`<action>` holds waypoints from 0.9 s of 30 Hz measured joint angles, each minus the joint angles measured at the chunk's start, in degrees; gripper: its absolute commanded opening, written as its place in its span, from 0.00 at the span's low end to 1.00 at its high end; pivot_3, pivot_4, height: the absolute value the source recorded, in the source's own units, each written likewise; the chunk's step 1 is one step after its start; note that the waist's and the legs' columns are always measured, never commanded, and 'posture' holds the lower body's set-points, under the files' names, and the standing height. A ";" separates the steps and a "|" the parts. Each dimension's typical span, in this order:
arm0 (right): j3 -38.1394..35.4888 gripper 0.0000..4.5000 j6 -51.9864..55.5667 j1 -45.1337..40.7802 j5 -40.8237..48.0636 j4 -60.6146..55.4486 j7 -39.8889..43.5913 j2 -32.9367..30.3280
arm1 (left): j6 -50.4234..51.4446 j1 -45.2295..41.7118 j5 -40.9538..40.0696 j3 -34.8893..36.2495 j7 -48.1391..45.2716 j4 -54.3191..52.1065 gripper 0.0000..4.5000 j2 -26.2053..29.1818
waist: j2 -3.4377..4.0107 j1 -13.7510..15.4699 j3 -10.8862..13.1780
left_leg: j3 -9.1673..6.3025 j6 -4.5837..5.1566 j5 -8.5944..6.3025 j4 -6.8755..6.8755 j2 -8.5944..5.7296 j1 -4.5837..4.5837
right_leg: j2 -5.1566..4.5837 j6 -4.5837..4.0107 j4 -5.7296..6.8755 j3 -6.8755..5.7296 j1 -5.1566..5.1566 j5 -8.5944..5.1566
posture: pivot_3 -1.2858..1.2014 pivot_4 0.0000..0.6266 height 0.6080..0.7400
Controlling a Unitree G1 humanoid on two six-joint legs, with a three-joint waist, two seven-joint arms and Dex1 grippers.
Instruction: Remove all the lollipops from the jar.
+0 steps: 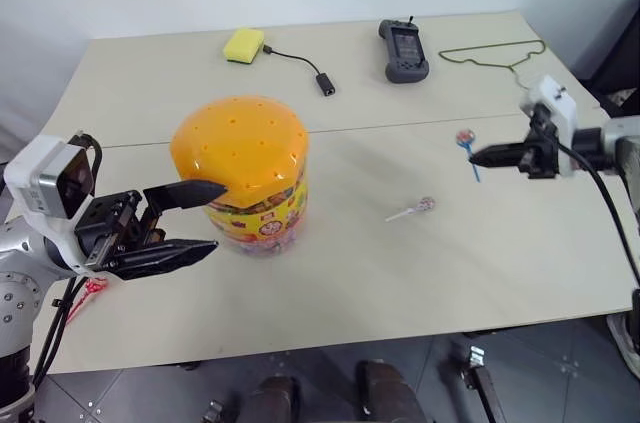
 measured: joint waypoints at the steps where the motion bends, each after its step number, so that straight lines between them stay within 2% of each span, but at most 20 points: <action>1: 0.52 0.01 -2.09 1.82 -1.63 0.59 -0.75 -0.30 | -0.05 0.06 0.79 -0.52 -0.50 0.07 0.82 0.19 | 0.00 0.11 0.00 | 0.06 0.00 0.00 0.03 -0.02 0.01 | 0.00 0.00 0.01 0.03 0.00 0.00 | 0.52 0.24 1.00; 6: 1.49 0.01 -12.26 4.75 -6.76 9.07 -4.75 0.52 | -1.37 -0.01 4.94 -3.64 -1.90 0.20 0.82 -0.08 | 0.05 0.43 0.03 | 0.15 0.01 0.00 0.05 -0.04 0.01 | -0.01 0.00 0.01 0.06 -0.02 0.00 | 0.52 0.24 1.00; 7: 1.29 0.10 -12.91 4.75 -7.21 10.43 -4.91 0.51 | -1.56 -0.07 5.24 -3.82 -1.97 0.21 0.82 -0.24 | 0.05 0.44 0.03 | 0.11 0.00 0.00 0.04 -0.02 0.01 | 0.00 0.00 0.00 0.06 -0.02 0.00 | 0.52 0.24 1.00; 9: 0.62 0.21 -14.09 5.25 -7.29 12.70 -4.58 0.49 | -1.82 -0.73 5.45 -3.91 -1.65 0.24 0.82 -0.56 | 0.05 0.47 0.03 | 0.07 0.00 0.00 0.04 -0.02 0.00 | -0.01 0.00 -0.02 0.05 -0.01 0.00 | 0.52 0.24 1.00; 13: -3.36 0.50 -19.16 5.07 -5.59 16.25 -2.93 0.44 | -1.65 -0.97 5.35 -2.44 -0.21 0.33 0.82 -0.46 | 0.05 0.47 0.03 | 0.08 0.00 0.00 0.06 -0.03 -0.01 | -0.01 0.01 -0.01 -0.02 -0.01 0.00 | 0.52 0.24 1.00; 17: -8.84 0.79 -22.68 1.00 -1.51 18.31 0.47 0.04 | 0.08 0.42 5.11 -0.22 0.88 0.37 0.82 1.40 | 0.09 0.32 0.05 | 0.10 0.00 0.00 0.04 -0.01 0.00 | 0.00 0.01 -0.02 -0.02 -0.01 0.00 | 0.52 0.24 1.00; 20: -14.93 0.99 -24.86 0.23 6.89 13.11 8.32 1.91 | 0.92 4.49 7.58 4.22 2.15 3.17 0.82 4.65 | 0.11 0.13 0.06 | 0.10 -0.02 0.00 -0.03 0.10 0.05 | 0.09 0.00 -0.04 -0.03 0.00 0.00 | 0.52 0.24 1.00; 22: -15.82 0.99 -25.11 3.48 13.22 0.21 11.79 7.55 | -0.11 7.59 11.94 7.84 3.84 8.76 0.82 5.62 | 0.12 -0.30 0.04 | 0.08 -0.19 -0.09 -0.04 0.31 0.33 | 0.27 0.00 -0.03 -0.05 0.23 0.00 | 0.52 0.24 1.00; 24: -15.01 0.99 -24.66 6.82 17.42 -7.84 11.99 14.67 | -2.53 10.70 16.45 8.80 4.99 12.08 0.82 5.59 | 0.08 -0.31 0.01 | -0.03 -0.21 -0.11 0.00 0.38 0.26 | 0.29 -0.05 0.02 -0.04 0.25 0.03 | 0.52 0.24 1.00; 27: -7.95 0.99 -28.76 13.30 17.78 -13.88 12.84 24.44 | -12.13 15.14 26.89 4.83 7.51 13.93 0.82 0.58 | 0.15 0.61 0.01 | -0.18 -0.16 -0.12 0.11 0.16 0.00 | 0.11 -0.04 0.07 -0.02 0.13 0.04 | 0.52 0.24 1.00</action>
